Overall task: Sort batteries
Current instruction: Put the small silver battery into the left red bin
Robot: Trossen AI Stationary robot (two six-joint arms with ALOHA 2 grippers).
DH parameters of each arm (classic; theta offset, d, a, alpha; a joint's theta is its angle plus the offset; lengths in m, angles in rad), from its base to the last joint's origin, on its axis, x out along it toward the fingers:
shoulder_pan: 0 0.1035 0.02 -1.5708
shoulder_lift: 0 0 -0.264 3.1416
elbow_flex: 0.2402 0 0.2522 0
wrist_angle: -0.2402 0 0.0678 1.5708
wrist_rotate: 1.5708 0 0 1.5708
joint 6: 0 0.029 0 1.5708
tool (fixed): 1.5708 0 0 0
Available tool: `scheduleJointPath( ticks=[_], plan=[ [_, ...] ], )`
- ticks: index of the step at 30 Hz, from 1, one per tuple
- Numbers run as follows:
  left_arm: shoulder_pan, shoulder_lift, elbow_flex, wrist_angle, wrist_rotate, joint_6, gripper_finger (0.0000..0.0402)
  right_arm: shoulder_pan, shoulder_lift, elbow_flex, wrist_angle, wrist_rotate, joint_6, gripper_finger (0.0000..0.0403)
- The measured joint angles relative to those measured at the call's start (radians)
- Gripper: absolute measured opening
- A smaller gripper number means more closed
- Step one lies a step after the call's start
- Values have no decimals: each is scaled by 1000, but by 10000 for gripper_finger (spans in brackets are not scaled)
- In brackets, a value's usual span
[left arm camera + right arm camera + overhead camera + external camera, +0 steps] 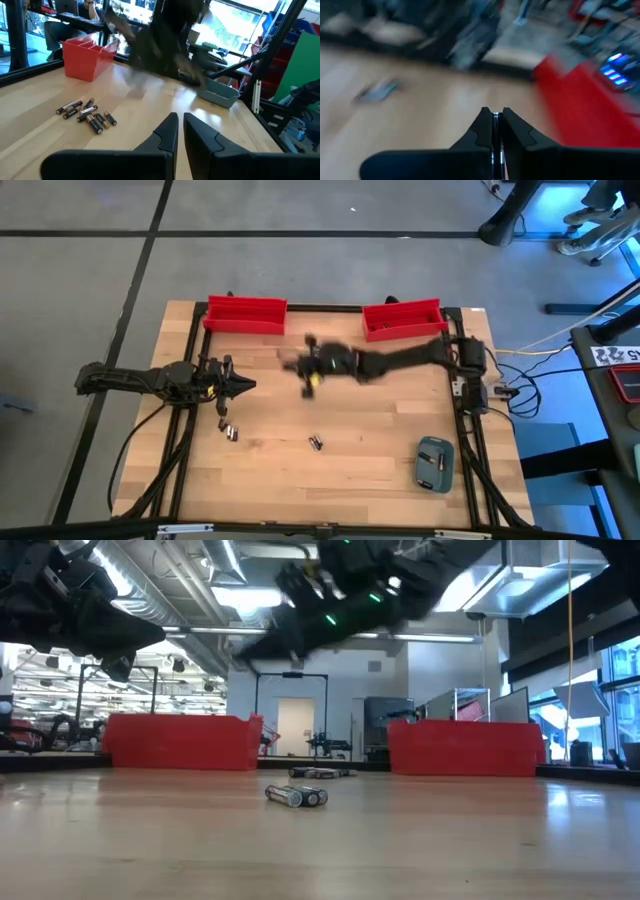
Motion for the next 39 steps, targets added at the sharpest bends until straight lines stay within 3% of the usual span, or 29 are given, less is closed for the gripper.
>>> scheduleJointPath(
  ticks=[5, 11, 14, 16, 22, 30, 39],
  plan=[
    [0, 5, 0, -1, 0, 0, 20, -92, 85, 372, -264, -69, 3, 15],
    [0, 4, 0, -1, 0, 0, 20, -160, 322, 860, -559, -142, 3, 15],
    [0, 4, 0, -1, 0, 0, 20, -205, 420, 1036, -639, -146, 9, 15],
    [0, 4, 0, 0, 0, 0, 20, -235, 430, 1002, -534, -157, 34, 15],
    [0, 6, 0, 0, 0, 0, 20, -309, 495, 990, -524, -199, 120, 15],
    [0, 4, 0, 0, 0, 0, 20, -309, 579, 990, -508, -233, 168, 15],
    [0, 4, 0, -1, 0, 0, 20, -304, 584, 990, -503, -180, 192, 18]
  ],
)
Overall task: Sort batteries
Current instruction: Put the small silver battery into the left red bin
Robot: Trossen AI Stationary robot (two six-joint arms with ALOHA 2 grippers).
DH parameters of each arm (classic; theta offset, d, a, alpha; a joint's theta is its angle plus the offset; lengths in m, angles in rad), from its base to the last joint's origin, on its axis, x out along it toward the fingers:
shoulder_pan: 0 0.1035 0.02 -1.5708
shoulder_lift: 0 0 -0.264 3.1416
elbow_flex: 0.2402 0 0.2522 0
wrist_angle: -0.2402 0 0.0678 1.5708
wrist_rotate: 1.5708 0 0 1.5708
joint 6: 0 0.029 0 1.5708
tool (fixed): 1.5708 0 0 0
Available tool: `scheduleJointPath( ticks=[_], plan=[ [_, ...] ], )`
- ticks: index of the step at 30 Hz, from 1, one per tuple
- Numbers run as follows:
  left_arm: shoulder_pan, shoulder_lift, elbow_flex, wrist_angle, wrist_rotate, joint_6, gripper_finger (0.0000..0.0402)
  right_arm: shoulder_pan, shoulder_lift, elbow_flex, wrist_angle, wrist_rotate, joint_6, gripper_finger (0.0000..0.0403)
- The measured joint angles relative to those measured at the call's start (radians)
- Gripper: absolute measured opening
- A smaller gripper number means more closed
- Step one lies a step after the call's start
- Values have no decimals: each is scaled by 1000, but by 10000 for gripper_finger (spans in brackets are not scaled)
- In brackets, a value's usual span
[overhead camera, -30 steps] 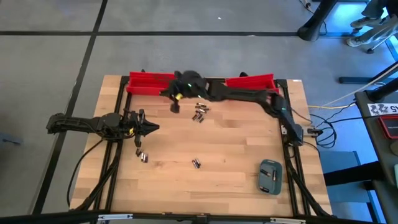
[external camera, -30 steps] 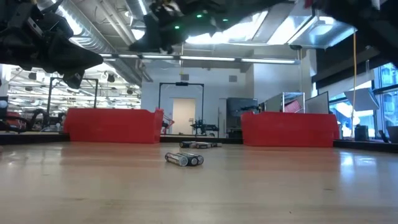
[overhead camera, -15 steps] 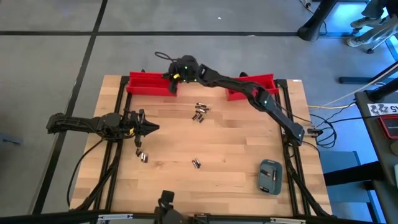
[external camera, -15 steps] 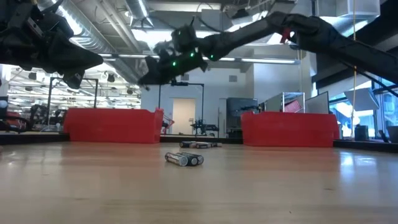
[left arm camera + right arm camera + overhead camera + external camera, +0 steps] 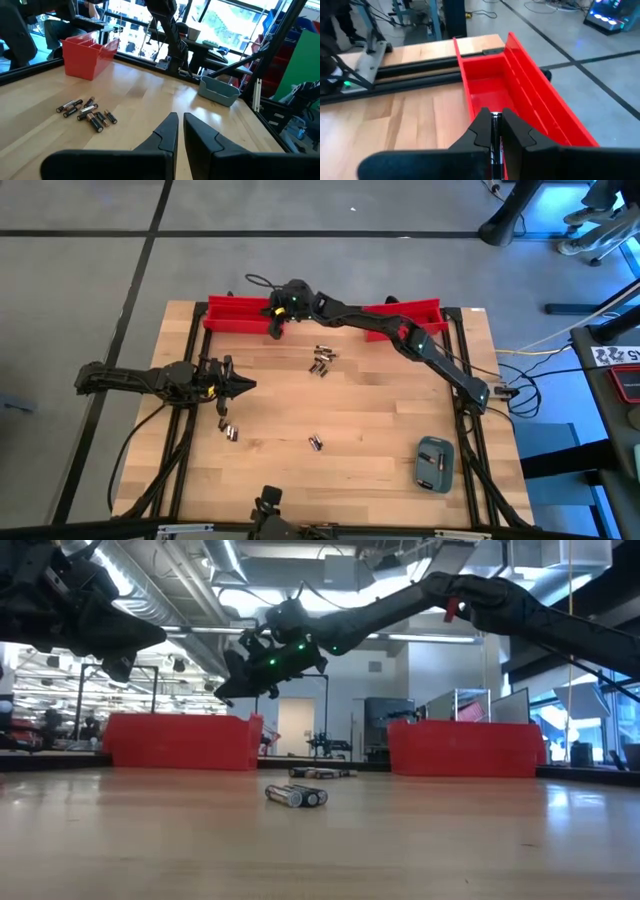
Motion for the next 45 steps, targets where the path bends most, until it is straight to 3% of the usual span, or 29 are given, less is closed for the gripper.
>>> scheduleJointPath(
  ticks=[12, 19, 29, 35, 42, 45],
  plan=[
    [0, 0, 0, 0, 0, 0, 20, 8, -24, 0, -37, 63, -8, 15],
    [0, 0, 0, 0, 0, -5, 20, 45, -209, 4, -83, 59, -112, 15],
    [0, 0, 0, 0, 0, -27, 20, 178, -330, -17, -455, -19, -196, 15],
    [1, 1, 0, 0, 0, -15, 20, 273, -379, -227, -429, 102, -170, 15],
    [1, 0, 0, 2, -1, 27, 20, 342, -584, -602, -192, 189, -74, 15],
    [2, 1, 0, 22, -2, 54, 20, 371, -676, -804, 23, 209, -15, 15]
  ],
)
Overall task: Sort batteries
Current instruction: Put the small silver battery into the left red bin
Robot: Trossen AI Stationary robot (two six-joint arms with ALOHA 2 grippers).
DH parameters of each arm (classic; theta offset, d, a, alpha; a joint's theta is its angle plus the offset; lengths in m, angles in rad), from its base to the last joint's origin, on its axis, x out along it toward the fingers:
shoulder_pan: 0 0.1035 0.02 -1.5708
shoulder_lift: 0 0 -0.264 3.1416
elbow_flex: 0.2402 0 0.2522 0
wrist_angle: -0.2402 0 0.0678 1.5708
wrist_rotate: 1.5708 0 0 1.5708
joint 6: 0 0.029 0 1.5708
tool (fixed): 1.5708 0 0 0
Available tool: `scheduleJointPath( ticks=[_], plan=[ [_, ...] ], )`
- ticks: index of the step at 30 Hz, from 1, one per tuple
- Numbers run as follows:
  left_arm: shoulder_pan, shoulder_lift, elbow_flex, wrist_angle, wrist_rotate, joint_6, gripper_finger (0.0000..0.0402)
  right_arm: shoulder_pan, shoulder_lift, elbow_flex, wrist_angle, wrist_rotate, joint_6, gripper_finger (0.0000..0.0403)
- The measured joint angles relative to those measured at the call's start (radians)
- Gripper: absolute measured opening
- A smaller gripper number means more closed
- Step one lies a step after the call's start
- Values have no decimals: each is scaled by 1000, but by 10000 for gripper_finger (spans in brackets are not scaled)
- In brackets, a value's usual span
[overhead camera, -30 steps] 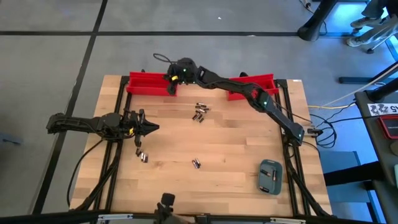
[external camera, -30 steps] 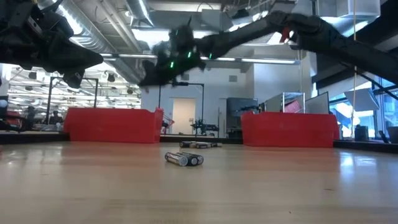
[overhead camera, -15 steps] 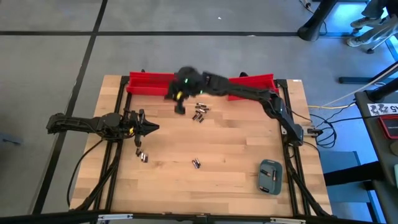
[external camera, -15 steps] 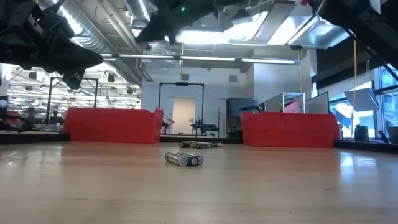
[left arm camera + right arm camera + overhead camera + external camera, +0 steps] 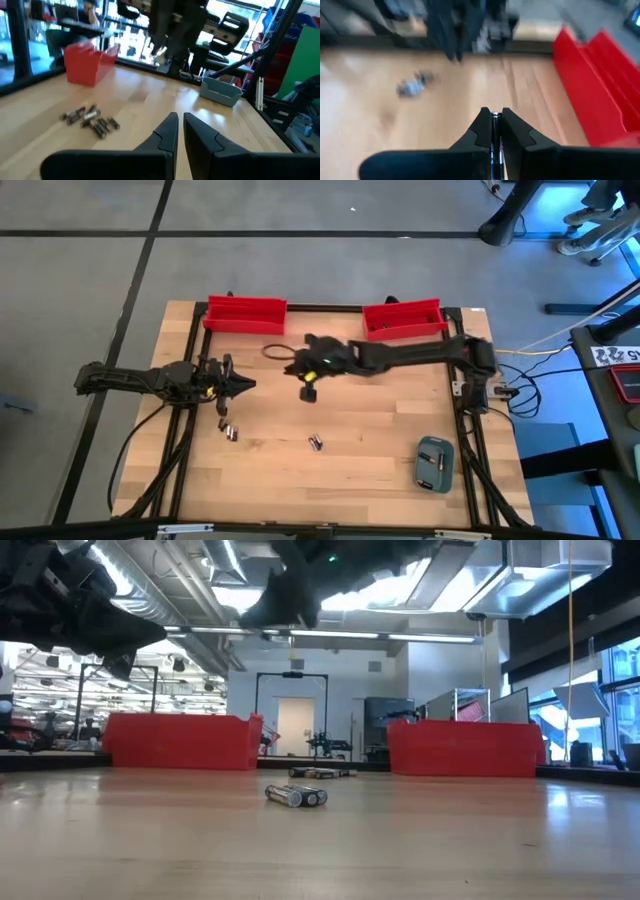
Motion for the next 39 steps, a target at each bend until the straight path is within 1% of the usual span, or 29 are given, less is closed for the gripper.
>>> scheduleJointPath(
  ticks=[3, 5, 8, 10, 13, 15, 22, 25, 27, 30, 35, 36, 39],
  plan=[
    [0, 4, 0, 95, -16, 49, 20, 32, -58, -210, 329, -20, 63, 15],
    [-1, 15, 0, 178, -17, 98, 20, 53, -56, -326, 551, -21, 100, 15],
    [-3, 48, 0, 276, -17, 171, 19, 74, -49, -435, 851, -23, 151, 15],
    [-3, 86, 0, 328, -18, 201, 15, 80, -47, -475, 972, -16, 180, 15],
    [-3, 180, 0, 442, -18, 219, 5, 83, -41, -494, 1003, -14, 193, 15],
    [-3, 267, 0, 531, -18, 228, 1, 89, -41, -491, 1019, -14, 194, 15],
    [-3, 628, 0, 872, -18, 210, 5, 96, -42, -489, 1043, -20, 193, 15],
    [-3, 776, 27, 978, -19, 209, 6, 95, -42, -489, 1063, -17, 192, 15],
    [-3, 864, 61, 1023, -18, 215, 15, 95, -42, -489, 1074, -11, 192, 15],
    [-3, 982, 128, 1037, -13, 242, 48, 95, -42, -489, 1104, -6, 192, 15],
    [-3, 1141, 245, 1037, -10, 243, 139, 96, -42, -489, 1110, -6, 171, 15],
    [-3, 1165, 263, 1037, 4, 243, 158, 96, -42, -489, 1111, -6, 169, 15],
    [-3, 1218, 306, 1036, 100, 253, 209, 95, -42, -489, 1112, -6, 159, 15]
  ],
)
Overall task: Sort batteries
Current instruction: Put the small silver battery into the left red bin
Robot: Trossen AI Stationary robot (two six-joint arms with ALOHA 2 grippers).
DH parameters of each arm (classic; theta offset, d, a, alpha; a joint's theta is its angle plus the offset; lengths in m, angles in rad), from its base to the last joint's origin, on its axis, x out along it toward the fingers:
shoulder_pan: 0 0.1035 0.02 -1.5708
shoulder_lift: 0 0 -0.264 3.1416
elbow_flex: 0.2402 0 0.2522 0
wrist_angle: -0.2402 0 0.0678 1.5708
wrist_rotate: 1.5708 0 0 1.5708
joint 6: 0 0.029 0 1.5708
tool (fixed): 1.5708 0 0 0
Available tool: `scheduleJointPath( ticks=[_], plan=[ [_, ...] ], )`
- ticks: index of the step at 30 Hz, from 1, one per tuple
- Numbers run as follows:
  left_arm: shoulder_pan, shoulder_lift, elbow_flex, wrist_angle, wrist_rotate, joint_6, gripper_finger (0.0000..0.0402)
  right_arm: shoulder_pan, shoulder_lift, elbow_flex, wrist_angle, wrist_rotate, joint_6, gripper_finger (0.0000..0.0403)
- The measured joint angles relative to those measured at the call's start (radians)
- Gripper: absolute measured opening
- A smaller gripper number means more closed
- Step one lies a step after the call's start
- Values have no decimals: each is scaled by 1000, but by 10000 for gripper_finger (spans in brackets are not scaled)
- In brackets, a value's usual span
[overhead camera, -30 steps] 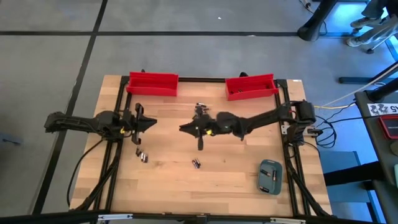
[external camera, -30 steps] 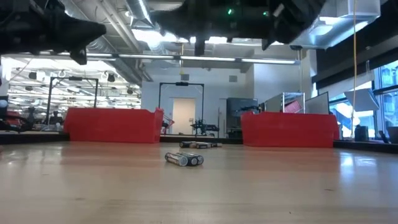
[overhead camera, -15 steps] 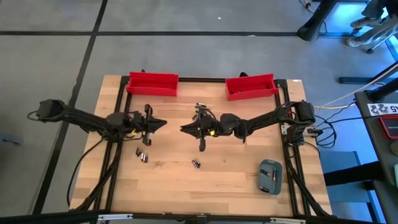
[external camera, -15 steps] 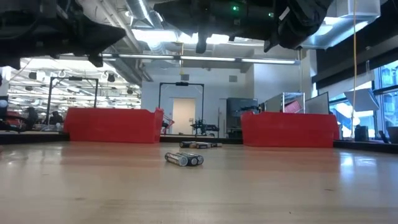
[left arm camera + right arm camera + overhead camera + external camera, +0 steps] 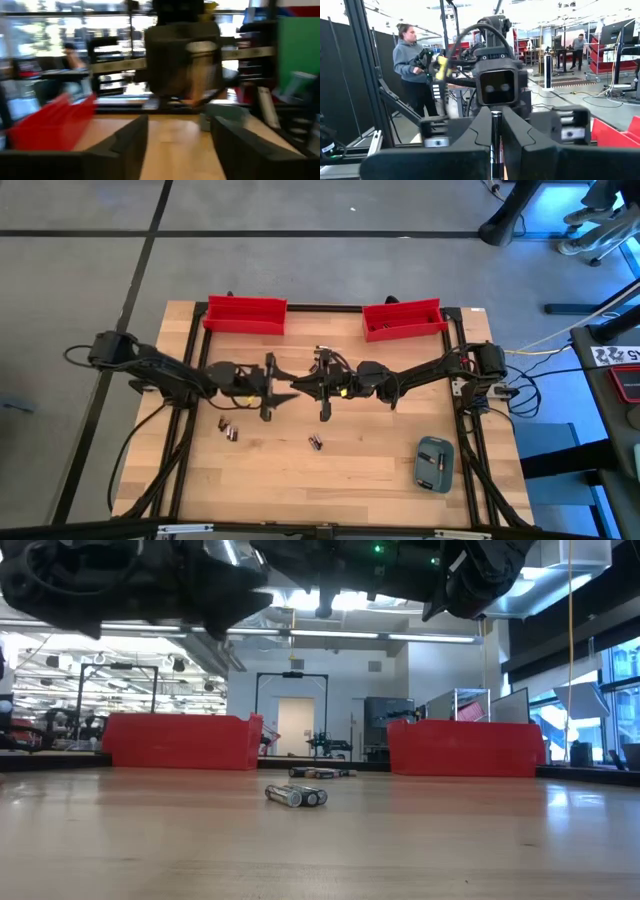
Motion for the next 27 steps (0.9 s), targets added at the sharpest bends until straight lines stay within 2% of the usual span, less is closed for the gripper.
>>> scheduleJointPath(
  ticks=[5, 11, 18, 27],
  plan=[
    [-1, 33, 28, 29, 44, -23, 254, 0, 0, 0, -1, 15, -21, 15],
    [-27, 27, 29, 96, 30, -29, 246, 0, 0, 1, 4, 37, -46, 15],
    [-28, 27, 29, 100, -24, -26, 180, 0, 0, 1, 2, 37, -46, 14],
    [-26, 27, 28, 107, -38, 3, 42, 1, 0, 1, -7, 29, -46, 15]
  ],
)
